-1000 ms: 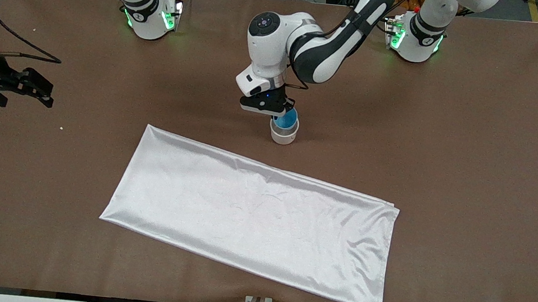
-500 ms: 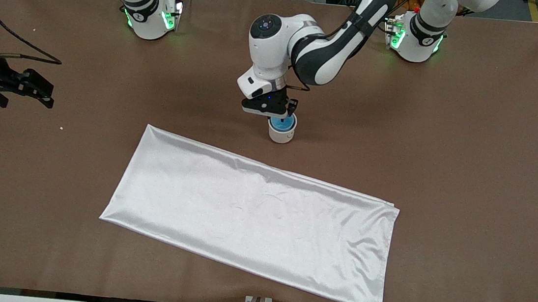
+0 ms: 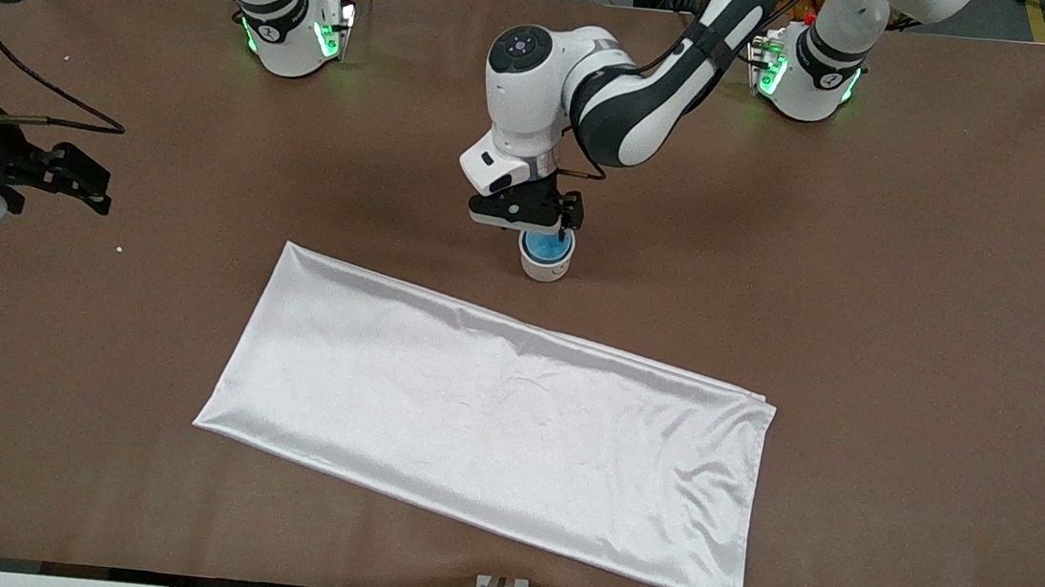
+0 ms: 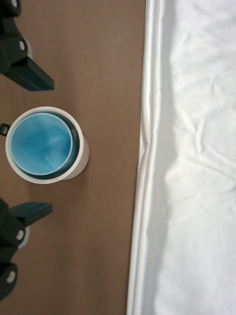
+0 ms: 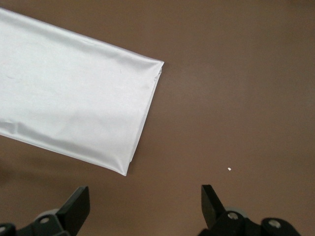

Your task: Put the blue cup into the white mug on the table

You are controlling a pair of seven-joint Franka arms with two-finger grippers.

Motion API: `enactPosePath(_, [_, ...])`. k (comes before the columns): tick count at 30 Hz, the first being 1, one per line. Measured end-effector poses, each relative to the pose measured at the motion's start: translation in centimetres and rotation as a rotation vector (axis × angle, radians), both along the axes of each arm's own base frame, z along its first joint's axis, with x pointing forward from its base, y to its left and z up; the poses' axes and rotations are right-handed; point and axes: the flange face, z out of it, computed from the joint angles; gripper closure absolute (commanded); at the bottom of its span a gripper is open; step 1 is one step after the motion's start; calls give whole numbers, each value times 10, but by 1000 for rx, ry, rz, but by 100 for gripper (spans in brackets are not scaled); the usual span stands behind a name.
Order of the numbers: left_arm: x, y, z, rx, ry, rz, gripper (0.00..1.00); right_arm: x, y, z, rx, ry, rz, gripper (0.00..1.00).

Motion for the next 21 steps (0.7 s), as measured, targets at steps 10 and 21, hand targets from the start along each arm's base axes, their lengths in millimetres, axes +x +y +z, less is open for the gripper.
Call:
enactPosePath(10, [32, 33, 58, -32, -43, 73, 0, 2, 1, -6, 44, 13, -9, 0])
enactPosePath(21, [53, 84, 135, -32, -57, 126, 0, 0, -5, -2, 17, 5, -14, 0])
